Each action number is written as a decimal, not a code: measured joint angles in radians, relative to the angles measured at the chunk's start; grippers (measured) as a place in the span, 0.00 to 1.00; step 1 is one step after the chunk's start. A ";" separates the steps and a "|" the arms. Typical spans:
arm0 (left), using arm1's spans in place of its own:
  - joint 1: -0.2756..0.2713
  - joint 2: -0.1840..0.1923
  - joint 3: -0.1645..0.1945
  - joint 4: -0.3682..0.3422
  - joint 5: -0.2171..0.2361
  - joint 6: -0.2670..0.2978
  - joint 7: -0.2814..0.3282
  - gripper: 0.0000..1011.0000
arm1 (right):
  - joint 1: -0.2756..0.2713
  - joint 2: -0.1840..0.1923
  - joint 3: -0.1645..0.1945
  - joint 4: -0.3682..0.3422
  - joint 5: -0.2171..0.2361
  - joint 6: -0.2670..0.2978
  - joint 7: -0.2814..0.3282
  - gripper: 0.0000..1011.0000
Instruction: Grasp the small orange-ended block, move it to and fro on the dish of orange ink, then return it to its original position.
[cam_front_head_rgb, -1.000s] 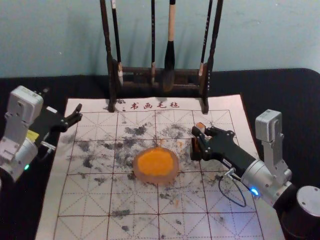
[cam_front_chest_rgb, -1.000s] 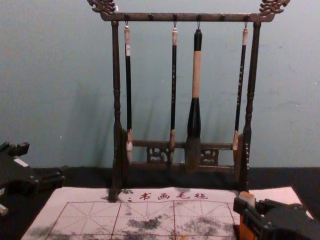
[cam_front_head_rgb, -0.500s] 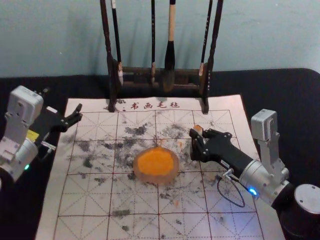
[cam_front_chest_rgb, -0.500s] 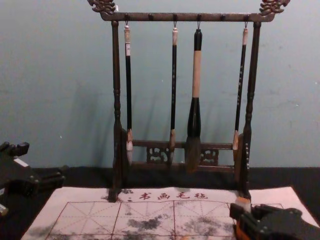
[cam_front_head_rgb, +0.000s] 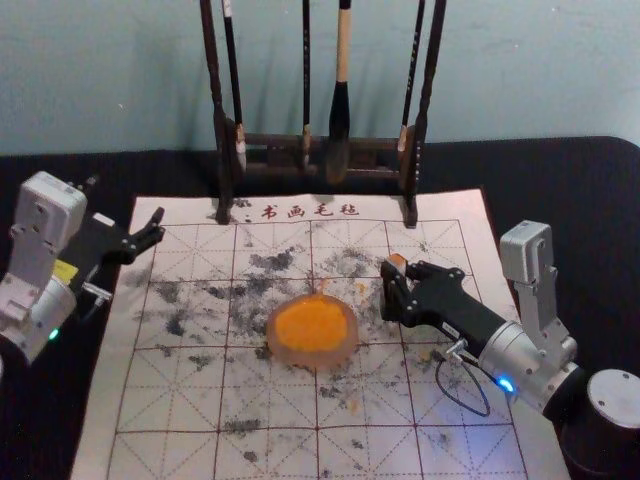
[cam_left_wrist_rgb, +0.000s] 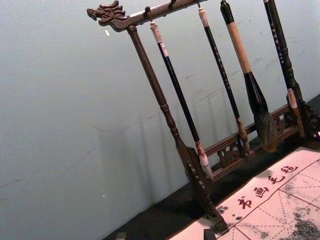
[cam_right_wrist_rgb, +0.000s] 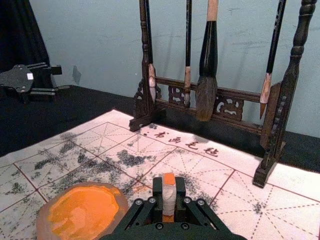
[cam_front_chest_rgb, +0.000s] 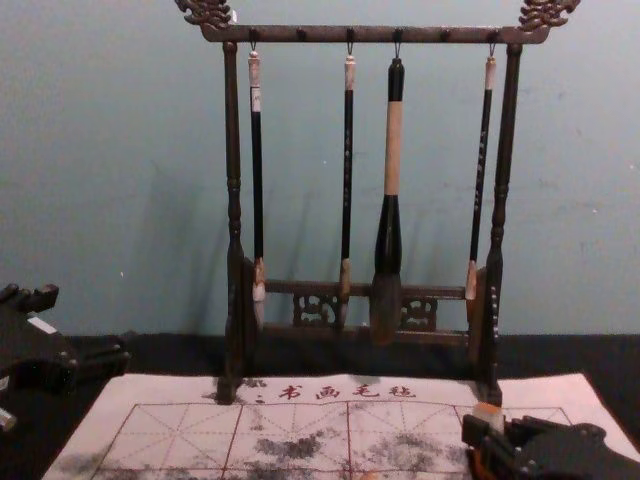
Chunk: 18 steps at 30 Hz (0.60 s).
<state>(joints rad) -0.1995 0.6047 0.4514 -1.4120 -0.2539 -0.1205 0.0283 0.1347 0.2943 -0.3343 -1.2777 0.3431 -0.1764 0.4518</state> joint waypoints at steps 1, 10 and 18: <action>0.000 0.000 0.000 0.000 0.000 0.000 0.000 0.99 | 0.000 0.000 0.000 0.001 -0.001 0.000 0.000 0.11; 0.000 0.000 0.000 0.000 0.000 0.000 0.000 0.99 | 0.001 0.000 0.000 0.000 -0.001 0.000 -0.001 0.11; 0.000 0.000 0.000 0.000 0.000 0.000 0.000 0.99 | 0.000 0.000 0.000 -0.001 0.000 -0.001 -0.001 0.28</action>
<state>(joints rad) -0.1995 0.6047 0.4514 -1.4120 -0.2539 -0.1205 0.0283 0.1349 0.2945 -0.3340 -1.2785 0.3428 -0.1772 0.4511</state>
